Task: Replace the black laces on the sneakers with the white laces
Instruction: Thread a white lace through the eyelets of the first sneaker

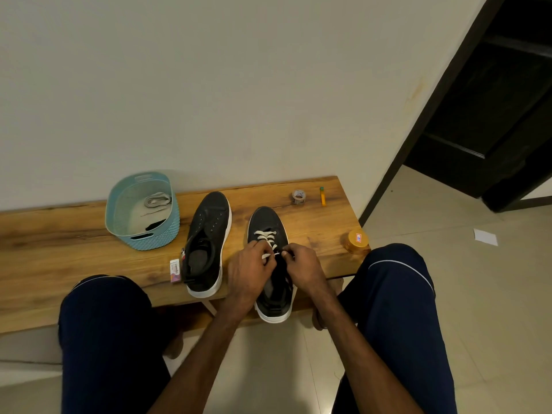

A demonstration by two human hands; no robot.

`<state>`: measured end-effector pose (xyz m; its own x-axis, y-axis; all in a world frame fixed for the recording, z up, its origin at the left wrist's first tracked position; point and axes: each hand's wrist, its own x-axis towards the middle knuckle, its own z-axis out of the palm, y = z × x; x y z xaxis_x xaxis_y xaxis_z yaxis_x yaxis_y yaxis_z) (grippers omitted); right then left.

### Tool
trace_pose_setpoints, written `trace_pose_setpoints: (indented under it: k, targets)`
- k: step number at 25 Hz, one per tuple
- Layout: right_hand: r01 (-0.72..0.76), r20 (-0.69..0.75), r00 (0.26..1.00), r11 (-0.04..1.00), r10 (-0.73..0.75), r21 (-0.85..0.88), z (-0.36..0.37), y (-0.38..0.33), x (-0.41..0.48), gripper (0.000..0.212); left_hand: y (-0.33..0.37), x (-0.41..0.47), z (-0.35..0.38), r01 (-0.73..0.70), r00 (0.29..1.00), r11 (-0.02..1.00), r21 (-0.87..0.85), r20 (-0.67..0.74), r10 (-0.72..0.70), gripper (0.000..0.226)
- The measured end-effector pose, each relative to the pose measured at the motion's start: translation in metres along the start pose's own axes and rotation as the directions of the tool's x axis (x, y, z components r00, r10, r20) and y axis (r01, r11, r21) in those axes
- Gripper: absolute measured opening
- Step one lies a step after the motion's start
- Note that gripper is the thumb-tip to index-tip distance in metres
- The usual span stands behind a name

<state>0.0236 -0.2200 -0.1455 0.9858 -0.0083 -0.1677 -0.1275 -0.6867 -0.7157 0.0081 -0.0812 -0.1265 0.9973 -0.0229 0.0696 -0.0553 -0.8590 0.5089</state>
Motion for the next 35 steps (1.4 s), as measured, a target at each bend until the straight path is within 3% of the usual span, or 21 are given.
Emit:
trace_pose_setpoints:
  k: [9,18,20,24,27,30,31,33,35]
  targets:
    - [-0.01,0.005,1.0,1.0,0.01,0.003,0.001,0.003,0.002,0.022,0.009,0.002,0.007,0.039,0.999,0.992,0.123,0.013,-0.041,0.019]
    - [-0.026,0.007,1.0,0.999,0.026,0.022,0.002,0.006,0.004,0.019,0.01,0.005,0.013,0.065,0.998,0.994,0.086,0.021,-0.067,0.018]
    - [-0.071,0.017,0.997,0.981,0.069,0.18,0.002,0.008,0.003,0.02,0.008,0.006,0.013,0.034,0.999,0.996,0.081,0.012,-0.035,0.019]
    - [-0.248,0.069,0.965,0.792,0.254,0.558,0.007,0.008,0.002,0.028,0.003,0.007,0.013,0.001,1.0,1.0,0.024,-0.012,0.0,0.018]
    - [-0.259,0.013,0.95,0.766,0.312,0.588,0.013,0.001,0.003,0.014,-0.001,0.006,0.014,-0.008,1.0,1.0,-0.025,-0.006,0.008,0.018]
    - [-0.195,-0.094,0.945,0.77,0.313,0.607,0.007,-0.012,0.001,0.014,-0.006,0.005,0.013,-0.007,1.0,0.999,-0.039,-0.025,0.006,0.032]
    - [-0.159,-0.107,0.942,0.703,0.318,0.693,0.002,-0.017,0.001,0.014,-0.008,0.005,0.011,0.01,0.999,0.999,-0.04,-0.035,-0.011,0.038]
    - [-0.071,-0.083,0.944,0.442,0.319,0.894,-0.015,-0.025,-0.001,0.015,-0.011,0.006,0.01,0.053,0.997,0.998,-0.046,-0.055,-0.056,0.047]
    - [0.01,-0.073,0.954,0.213,0.29,0.977,-0.033,-0.027,0.0,0.015,-0.013,0.006,0.01,0.071,0.995,0.996,-0.047,-0.069,-0.074,0.052]
